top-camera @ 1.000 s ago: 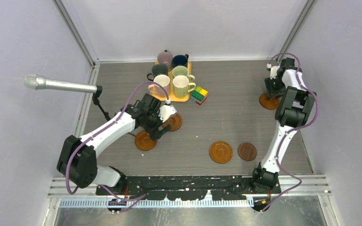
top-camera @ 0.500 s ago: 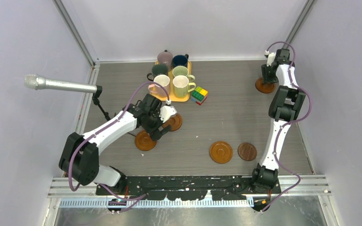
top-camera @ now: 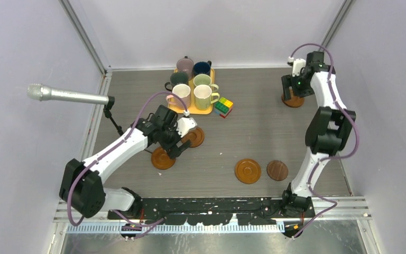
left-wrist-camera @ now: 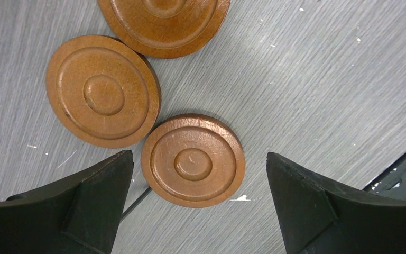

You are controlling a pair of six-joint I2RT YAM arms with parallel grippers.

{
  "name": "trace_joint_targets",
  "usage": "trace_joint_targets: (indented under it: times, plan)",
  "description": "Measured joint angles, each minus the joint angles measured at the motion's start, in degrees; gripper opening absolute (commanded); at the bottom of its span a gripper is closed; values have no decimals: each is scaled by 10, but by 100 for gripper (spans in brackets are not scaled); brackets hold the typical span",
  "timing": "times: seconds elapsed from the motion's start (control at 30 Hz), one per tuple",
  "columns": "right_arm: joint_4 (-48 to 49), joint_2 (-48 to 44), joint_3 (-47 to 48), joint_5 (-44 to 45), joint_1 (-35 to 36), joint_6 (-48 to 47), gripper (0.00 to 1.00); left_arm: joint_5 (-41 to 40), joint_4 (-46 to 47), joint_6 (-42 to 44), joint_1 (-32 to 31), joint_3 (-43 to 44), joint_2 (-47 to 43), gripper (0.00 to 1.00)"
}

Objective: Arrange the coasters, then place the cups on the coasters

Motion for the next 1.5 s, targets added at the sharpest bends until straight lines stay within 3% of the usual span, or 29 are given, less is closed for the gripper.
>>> trace_joint_targets:
  times: [0.23, 0.57, 0.97, 1.23, 1.33, 1.43, 1.5]
  plan:
    - [-15, -232, -243, -4, 123, -36, 81, 9, -33, -13, 0, 5, -66, 100]
    - [-37, -307, -451, -50, 231, -49, 81, 19, -42, -14, 0, -20, -128, 100]
    - [19, -334, -550, -39, 352, -48, 81, 34, -42, -14, 0, -22, -111, 100]
    - [75, -327, -594, 15, 422, -42, 79, 35, -41, -14, 0, -25, -108, 100]
    - [85, -315, -598, 36, 428, -44, 75, 35, -40, -14, 0, -27, -108, 100]
    - [87, -315, -598, 37, 428, -44, 61, 35, -40, -14, 0, -28, -108, 100]
    - [87, -314, -597, 39, 428, -40, 57, 35, -40, -14, 0, -28, -108, 100]
